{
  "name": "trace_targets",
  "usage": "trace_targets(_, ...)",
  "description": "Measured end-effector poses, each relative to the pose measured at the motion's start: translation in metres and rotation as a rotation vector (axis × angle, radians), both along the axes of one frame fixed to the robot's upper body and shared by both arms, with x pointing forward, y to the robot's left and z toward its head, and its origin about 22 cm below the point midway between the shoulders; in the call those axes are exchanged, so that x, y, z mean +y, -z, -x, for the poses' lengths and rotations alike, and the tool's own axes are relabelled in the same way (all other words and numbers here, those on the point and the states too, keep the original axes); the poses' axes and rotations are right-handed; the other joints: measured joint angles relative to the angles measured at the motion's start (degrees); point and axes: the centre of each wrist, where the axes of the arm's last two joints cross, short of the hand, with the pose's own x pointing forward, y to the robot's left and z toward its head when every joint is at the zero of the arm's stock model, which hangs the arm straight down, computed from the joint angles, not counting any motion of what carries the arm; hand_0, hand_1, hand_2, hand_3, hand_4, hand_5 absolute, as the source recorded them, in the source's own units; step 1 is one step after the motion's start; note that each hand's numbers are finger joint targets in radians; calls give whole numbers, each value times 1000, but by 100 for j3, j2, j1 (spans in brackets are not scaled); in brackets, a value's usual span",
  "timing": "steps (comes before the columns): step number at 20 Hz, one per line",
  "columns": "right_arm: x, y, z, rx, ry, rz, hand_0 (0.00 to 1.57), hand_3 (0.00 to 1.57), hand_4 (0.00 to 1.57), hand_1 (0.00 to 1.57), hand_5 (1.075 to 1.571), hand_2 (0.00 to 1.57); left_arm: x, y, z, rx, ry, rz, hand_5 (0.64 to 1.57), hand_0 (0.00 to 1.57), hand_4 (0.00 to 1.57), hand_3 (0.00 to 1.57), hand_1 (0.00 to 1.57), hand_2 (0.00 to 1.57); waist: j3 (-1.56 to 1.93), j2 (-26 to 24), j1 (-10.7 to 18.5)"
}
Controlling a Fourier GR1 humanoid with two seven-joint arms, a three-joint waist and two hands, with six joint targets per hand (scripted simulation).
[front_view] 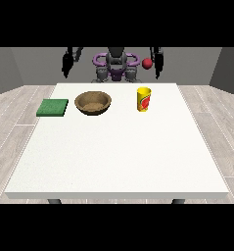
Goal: Pick the cup and pour the ball into the bowl, then pick the bowl and place it on the pad
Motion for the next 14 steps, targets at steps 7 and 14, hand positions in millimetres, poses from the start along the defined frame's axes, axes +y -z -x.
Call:
trace_targets(7, -4, -22, 1, 20, -16, 0, 0, 0, 872, 0, 1539, 0, 1, -21, 1, 12, -14, 31, 1565, 0, 642, 0, 0, 0, -46, -1320, 38)
trace_targets(14, 2, -57, 17, 150, -24, -99, 0, 0, 817, 0, 1540, 0, -10, -48, 14, 134, -67, 187, 1563, 0, 600, 0, 0, 0, -44, -2055, -45)
